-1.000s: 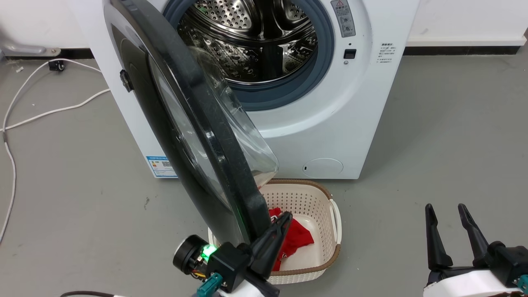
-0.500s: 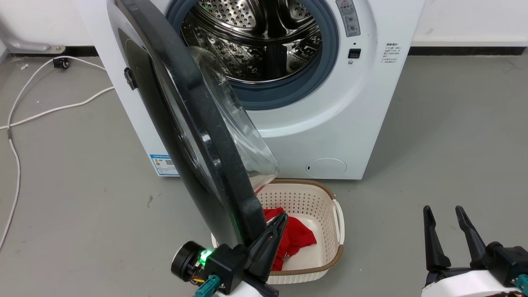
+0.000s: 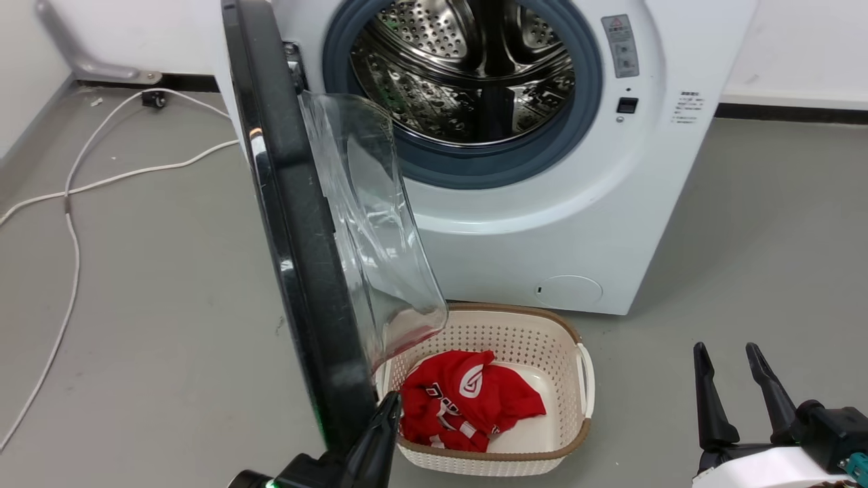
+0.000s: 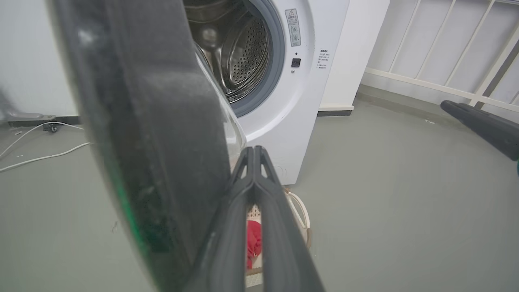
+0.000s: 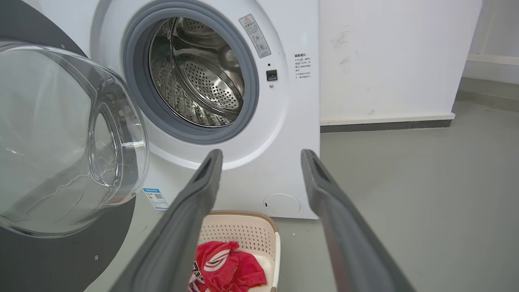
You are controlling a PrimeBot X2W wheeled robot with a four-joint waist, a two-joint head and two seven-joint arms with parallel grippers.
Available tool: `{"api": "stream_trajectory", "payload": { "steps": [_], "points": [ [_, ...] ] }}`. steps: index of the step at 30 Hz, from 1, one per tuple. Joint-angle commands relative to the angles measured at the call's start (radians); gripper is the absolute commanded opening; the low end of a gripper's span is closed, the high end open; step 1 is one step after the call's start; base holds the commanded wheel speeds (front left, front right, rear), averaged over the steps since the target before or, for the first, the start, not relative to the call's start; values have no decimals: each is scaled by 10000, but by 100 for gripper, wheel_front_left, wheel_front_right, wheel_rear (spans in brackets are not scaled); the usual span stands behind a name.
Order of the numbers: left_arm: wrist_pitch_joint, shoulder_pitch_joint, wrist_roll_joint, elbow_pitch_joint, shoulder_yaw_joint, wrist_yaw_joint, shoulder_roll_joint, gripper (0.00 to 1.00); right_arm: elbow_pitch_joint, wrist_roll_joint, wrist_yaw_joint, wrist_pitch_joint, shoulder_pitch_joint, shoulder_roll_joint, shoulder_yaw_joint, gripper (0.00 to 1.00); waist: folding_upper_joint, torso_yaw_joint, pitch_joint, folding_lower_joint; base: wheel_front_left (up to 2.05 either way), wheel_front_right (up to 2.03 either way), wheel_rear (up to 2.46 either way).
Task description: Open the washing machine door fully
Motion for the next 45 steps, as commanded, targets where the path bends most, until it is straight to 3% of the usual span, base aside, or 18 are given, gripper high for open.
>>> {"api": "stream_trajectory", "payload": {
  "steps": [1,10,19,21,33,45],
  "points": [
    [0,175,-53,22,259,224,151,0,-56,20,-7,18,107,26,0,100,0,201,-13,0,0,0,0],
    [-141,537,-92,-243,1011,747,573,0,-191,10,-7,152,145,24,48,100,0,938,-12,0,0,0,0],
    [-601,507,-811,207,2732,1208,1144,0,-337,-19,-7,300,149,23,132,100,0,1297,57,0,0,0,0],
    [-841,108,-1179,637,3436,1130,1432,0,-454,-55,-7,345,99,23,104,100,0,1395,203,0,0,0,0],
    [-1491,-1466,-2180,2867,5256,461,2131,0,-699,-193,-5,510,-295,23,130,100,0,1265,813,0,0,0,0],
    [-1578,-2768,-2087,4637,6519,-192,2437,0,-691,-149,-7,541,-485,25,183,100,0,1043,1080,0,0,0,0]
  ]
}}
